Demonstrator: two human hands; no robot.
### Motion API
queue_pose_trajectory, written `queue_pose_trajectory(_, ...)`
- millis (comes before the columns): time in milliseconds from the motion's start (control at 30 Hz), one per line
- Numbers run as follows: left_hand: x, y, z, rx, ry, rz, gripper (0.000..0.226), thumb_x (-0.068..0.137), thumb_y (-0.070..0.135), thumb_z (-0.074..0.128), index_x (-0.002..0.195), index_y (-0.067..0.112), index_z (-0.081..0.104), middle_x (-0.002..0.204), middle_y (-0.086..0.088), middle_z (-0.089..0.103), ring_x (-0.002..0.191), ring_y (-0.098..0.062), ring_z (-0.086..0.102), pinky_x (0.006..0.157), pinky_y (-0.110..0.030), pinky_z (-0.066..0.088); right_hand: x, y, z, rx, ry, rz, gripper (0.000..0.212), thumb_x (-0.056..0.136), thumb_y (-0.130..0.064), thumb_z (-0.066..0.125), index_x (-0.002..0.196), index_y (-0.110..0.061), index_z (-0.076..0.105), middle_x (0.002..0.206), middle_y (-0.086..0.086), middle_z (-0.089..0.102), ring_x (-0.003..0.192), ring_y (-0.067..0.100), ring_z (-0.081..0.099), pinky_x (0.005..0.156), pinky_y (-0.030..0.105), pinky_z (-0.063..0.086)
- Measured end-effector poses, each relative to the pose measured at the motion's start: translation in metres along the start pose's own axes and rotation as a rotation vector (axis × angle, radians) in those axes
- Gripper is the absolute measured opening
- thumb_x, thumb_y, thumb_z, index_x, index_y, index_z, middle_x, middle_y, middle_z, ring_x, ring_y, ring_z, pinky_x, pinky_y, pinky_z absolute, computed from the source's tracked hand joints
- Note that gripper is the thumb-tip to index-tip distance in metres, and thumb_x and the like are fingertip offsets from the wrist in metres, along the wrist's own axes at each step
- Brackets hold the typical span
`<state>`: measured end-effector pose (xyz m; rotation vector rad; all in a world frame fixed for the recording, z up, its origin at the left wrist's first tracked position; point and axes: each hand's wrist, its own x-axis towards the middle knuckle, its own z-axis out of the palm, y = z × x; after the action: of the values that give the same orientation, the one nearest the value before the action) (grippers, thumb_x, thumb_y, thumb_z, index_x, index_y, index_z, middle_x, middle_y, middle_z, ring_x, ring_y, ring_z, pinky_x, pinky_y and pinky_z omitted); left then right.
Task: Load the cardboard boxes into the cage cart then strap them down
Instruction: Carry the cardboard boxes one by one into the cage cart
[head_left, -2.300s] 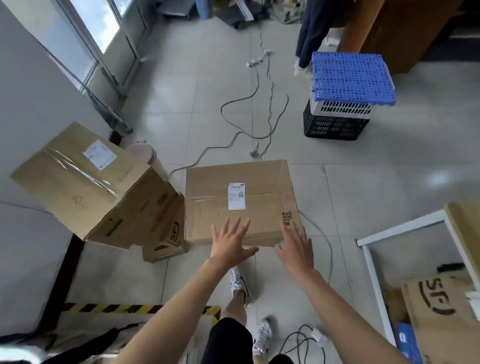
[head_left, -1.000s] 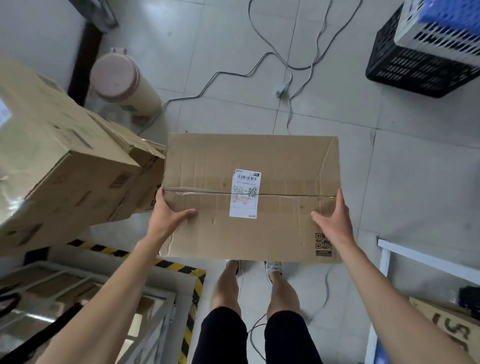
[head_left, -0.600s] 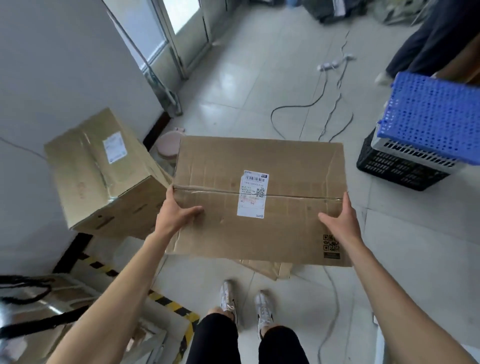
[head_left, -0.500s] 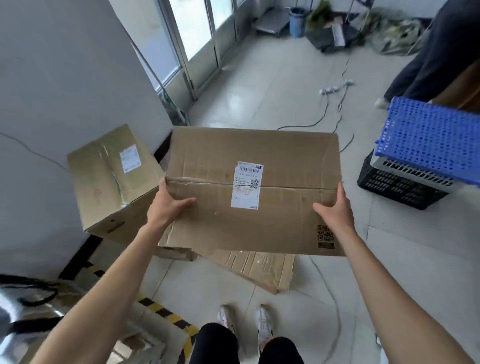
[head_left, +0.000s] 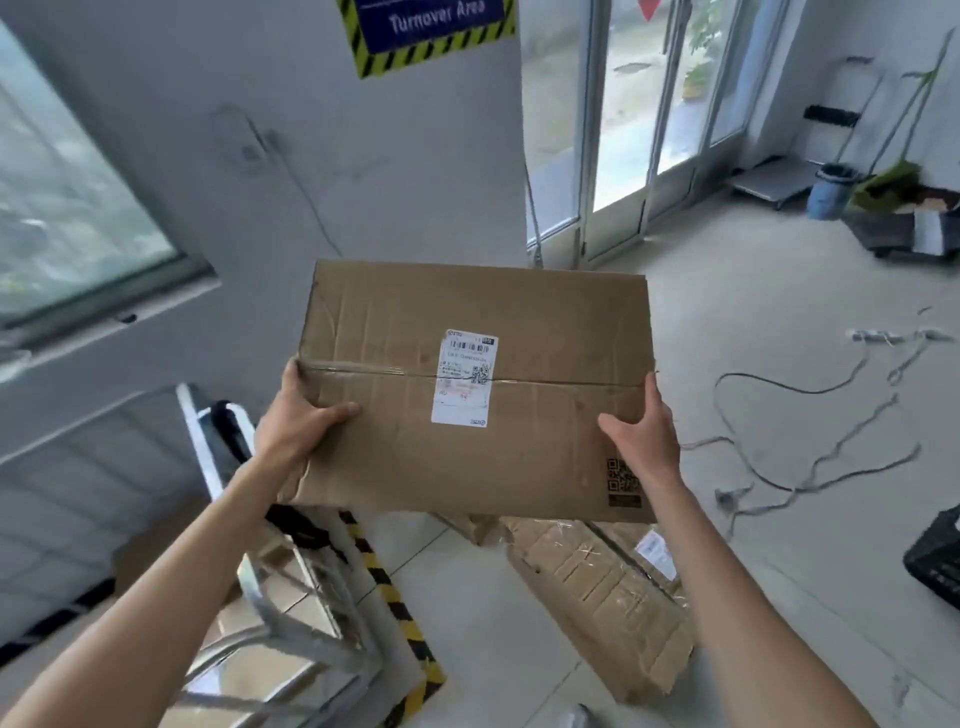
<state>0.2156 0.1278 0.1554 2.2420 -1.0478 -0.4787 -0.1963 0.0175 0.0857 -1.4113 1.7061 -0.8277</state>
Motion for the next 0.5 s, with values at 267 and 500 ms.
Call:
queue_pose_trajectory(267, -0.087, -0.208, -0.153, 0.004, 0.225, -0.339, 0.116, 0.060, 0.062, 0.084, 0.152, 0.042, 0.016, 0.147, 0.000, 0.053, 0.130, -0.033, 0.054, 0.105, -0.043, 0.040, -0.105, -0.072, 0.193, -0.092, -0.368, -0.148, 0.095, 0.084, -0.041, 0.069, 0.158, -0.034, 0.010, 0.163, 0.005, 0.023, 0.144, 0.030, 0.032, 0.109, 0.048, 0.035)
queue_pose_trajectory(500, -0.157, -0.368, -0.222, -0.085, 0.256, -0.633, 0.123, 0.051, 0.059, 0.086, 0.154, 0.033, 0.022, 0.144, -0.005, 0.056, 0.129, -0.033, 0.054, 0.109, -0.046, 0.039, -0.195, -0.096, 0.342, -0.269, -0.649, -0.198, 0.094, 0.087, -0.042, 0.068, 0.159, -0.031, 0.009, 0.162, 0.008, 0.026, 0.144, 0.030, 0.033, 0.104, 0.046, 0.040)
